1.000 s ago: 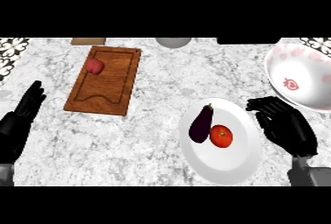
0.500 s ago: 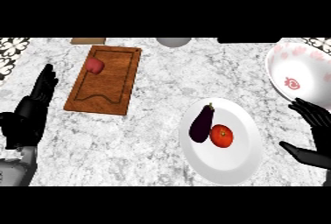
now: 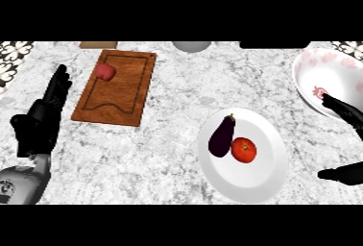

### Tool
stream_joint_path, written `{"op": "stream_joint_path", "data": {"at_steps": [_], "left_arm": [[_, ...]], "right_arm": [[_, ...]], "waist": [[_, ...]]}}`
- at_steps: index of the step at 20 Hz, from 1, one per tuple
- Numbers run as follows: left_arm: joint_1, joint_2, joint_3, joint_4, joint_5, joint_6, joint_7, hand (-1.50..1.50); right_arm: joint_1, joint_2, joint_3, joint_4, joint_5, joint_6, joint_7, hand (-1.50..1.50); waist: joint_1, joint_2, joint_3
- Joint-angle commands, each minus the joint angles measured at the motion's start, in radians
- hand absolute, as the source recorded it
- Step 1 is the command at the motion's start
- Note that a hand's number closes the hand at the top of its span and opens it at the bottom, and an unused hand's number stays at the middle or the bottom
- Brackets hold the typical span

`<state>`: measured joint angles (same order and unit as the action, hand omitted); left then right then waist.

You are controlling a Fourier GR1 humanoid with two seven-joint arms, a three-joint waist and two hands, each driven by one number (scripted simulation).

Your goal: Pick the tomato from the plate and place it in the bowl

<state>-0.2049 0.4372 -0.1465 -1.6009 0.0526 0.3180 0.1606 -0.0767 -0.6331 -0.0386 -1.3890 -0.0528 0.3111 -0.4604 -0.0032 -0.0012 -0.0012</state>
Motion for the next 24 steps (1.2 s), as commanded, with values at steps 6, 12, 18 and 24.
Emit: {"op": "stream_joint_path", "data": {"at_steps": [6,12,18,24], "left_arm": [[-0.069,-0.033,0.007,0.032,-0.03,0.003,0.04,0.0],[-0.034,-0.044,0.039,0.052,-0.036,-0.041,-0.024,0.0],[-0.032,-0.087,0.035,0.066,-0.078,-0.037,-0.021,0.0],[0.05,-0.106,0.022,-0.052,-0.118,-0.03,0.01,0.0]], "right_arm": [[-0.152,-0.025,0.188,-0.154,0.171,0.059,0.36,-1.5],[-0.182,0.031,0.265,-0.223,0.201,0.159,0.49,-1.5],[-0.197,0.104,0.35,-0.199,0.322,0.186,0.582,-1.5],[-0.191,0.111,0.353,-0.101,0.428,0.205,0.58,-1.5]], "waist": [[0.009,0.002,0.0],[0.006,0.001,0.001],[0.005,0.002,0.001],[0.009,0.0,0.002]]}}
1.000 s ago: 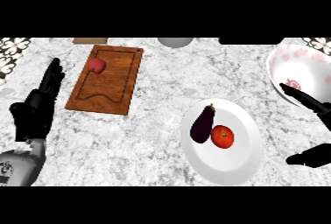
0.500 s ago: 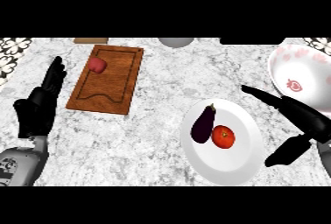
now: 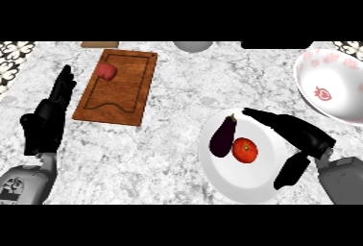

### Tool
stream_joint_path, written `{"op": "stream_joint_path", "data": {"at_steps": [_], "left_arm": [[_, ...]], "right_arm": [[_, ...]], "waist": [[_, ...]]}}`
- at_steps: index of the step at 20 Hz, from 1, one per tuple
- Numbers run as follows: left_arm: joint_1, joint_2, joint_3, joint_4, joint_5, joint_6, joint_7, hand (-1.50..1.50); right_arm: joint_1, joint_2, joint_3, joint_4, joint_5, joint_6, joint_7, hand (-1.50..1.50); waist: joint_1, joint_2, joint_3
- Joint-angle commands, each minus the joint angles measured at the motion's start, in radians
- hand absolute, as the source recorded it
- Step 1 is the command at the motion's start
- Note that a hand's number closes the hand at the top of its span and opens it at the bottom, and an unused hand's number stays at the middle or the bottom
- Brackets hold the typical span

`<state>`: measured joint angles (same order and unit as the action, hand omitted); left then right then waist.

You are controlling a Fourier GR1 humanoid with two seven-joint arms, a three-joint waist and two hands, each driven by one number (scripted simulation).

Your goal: Pick the tomato from the plate and place it in the bowl

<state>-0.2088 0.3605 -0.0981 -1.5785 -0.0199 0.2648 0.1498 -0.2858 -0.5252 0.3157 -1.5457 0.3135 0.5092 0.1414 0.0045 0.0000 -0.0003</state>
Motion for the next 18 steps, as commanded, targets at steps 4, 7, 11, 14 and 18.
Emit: {"op": "stream_joint_path", "data": {"at_steps": [4,7,11,14,18], "left_arm": [[-0.021,-0.033,0.047,0.019,-0.025,-0.049,0.007,0.0],[0.014,-0.079,0.023,-0.021,-0.092,-0.018,0.015,0.0],[-0.012,-0.052,0.093,0.011,-0.04,-0.098,0.01,0.0],[0.013,-0.066,0.09,-0.054,-0.069,-0.08,0.032,0.0],[-0.026,-0.078,0.131,0.016,-0.068,-0.138,0.007,0.0]], "right_arm": [[0.023,0.095,0.009,0.044,0.136,0.005,0.03,-1.5],[-0.022,0.14,-0.022,0.126,0.178,0.015,-0.009,-1.5],[-0.052,0.194,-0.019,0.251,0.246,-0.023,-0.076,-1.5],[-0.093,0.25,-0.009,0.382,0.307,-0.097,-0.151,-1.5],[-0.006,0.269,-0.021,0.241,0.335,-0.041,-0.085,-1.5]], "waist": [[-0.005,0.0,0.0],[-0.002,0.0,0.0],[0.0,0.001,0.0],[0.004,0.001,0.001],[-0.004,0.0,0.0]]}}
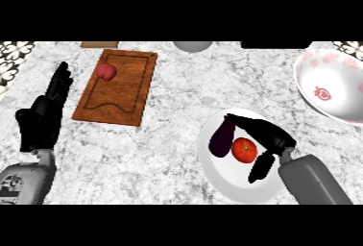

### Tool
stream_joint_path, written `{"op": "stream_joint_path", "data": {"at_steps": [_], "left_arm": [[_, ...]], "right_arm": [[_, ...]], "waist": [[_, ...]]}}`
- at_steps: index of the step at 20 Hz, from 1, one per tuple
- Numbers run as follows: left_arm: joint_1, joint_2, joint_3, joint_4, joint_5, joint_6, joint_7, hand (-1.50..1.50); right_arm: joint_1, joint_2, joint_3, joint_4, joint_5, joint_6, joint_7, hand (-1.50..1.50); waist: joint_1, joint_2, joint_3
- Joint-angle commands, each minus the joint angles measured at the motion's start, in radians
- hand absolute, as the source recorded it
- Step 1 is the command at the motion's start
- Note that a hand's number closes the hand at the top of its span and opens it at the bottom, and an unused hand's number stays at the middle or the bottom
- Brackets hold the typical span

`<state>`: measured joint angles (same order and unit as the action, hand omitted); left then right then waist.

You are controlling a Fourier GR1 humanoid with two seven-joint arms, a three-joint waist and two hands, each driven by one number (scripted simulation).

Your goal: Pick the tomato from the plate and place it in the bowl

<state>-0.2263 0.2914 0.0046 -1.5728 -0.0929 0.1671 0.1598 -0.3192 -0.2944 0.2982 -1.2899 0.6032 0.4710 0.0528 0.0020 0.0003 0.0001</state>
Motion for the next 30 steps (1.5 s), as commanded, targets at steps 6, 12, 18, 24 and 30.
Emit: {"op": "stream_joint_path", "data": {"at_steps": [6,12,18,24,30], "left_arm": [[-0.01,-0.043,-0.011,-0.045,-0.057,0.0,0.045,0.0],[0.019,-0.052,0.028,-0.034,-0.054,-0.021,0.001,0.0],[0.032,-0.033,0.037,-0.069,-0.058,-0.041,0.038,0.0],[0.064,-0.073,-0.002,-0.096,-0.072,-0.03,0.026,0.0],[-0.001,-0.031,0.045,-0.057,-0.056,-0.056,0.075,0.0]], "right_arm": [[-0.036,0.031,0.025,0.194,0.164,-0.152,-0.237,1.5],[-0.026,0.058,-0.013,0.139,0.169,-0.121,-0.224,1.5],[0.041,0.205,0.044,0.008,0.238,-0.181,0.029,1.5],[-0.062,0.291,0.29,-0.045,0.168,-0.329,0.454,1.5],[0.019,0.293,0.291,-0.307,0.137,-0.513,0.538,1.5]], "waist": [[0.004,0.001,0.0],[-0.001,-0.001,0.0],[-0.008,-0.004,-0.001],[0.015,-0.003,0.0],[-0.005,-0.006,0.001]]}}
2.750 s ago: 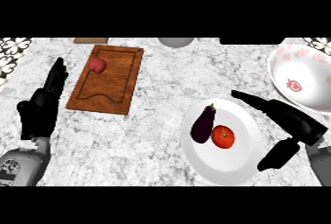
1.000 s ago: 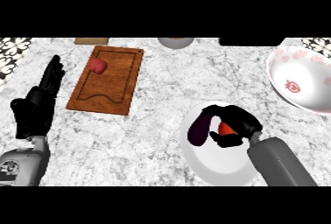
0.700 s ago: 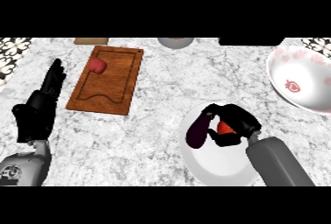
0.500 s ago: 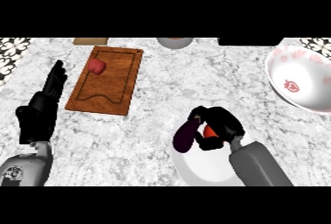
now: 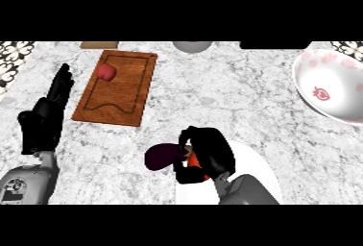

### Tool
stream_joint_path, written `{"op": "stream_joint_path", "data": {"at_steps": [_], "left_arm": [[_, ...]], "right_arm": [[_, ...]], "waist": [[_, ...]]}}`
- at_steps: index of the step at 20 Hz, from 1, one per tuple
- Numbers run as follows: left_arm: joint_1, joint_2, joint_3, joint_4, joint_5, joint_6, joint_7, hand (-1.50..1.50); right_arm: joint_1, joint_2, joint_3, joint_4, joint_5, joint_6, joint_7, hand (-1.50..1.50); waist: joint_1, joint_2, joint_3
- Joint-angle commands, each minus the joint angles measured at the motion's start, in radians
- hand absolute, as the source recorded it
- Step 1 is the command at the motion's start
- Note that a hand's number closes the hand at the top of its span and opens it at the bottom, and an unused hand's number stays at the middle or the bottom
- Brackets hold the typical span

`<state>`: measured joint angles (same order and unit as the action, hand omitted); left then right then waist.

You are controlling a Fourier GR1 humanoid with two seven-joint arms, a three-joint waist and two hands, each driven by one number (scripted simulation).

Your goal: Pick the tomato from the plate and place it in the bowl

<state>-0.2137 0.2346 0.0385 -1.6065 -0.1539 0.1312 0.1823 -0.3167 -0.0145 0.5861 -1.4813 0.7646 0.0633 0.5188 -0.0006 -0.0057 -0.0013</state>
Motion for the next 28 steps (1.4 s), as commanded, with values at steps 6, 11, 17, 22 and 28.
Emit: {"op": "stream_joint_path", "data": {"at_steps": [6,11,17,22,28], "left_arm": [[0.073,0.017,0.015,-0.041,0.013,-0.027,-0.018,0.0],[-0.002,-0.016,-0.01,-0.011,-0.023,0.0,0.015,0.0],[0.069,0.007,0.024,-0.061,0.01,-0.037,-0.026,0.0],[-0.009,-0.013,0.039,0.058,-0.01,-0.013,-0.073,0.0],[-0.069,-0.021,0.019,0.034,-0.025,-0.017,0.015,0.0]], "right_arm": [[0.029,0.014,-0.031,-0.353,0.116,-0.203,0.226,1.5],[0.057,-0.058,-0.115,-0.495,0.18,-0.117,0.315,1.5],[-0.003,-0.117,-0.4,-0.411,0.033,-0.173,0.177,1.5],[-0.038,-0.185,-0.575,-0.3,-0.071,-0.212,0.04,1.5],[-0.14,-0.253,-0.76,0.023,-0.179,-0.32,-0.208,1.5]], "waist": [[-0.006,-0.002,0.001],[-0.009,0.003,0.001],[0.007,0.005,0.002],[0.001,0.008,0.001],[0.008,0.01,0.002]]}}
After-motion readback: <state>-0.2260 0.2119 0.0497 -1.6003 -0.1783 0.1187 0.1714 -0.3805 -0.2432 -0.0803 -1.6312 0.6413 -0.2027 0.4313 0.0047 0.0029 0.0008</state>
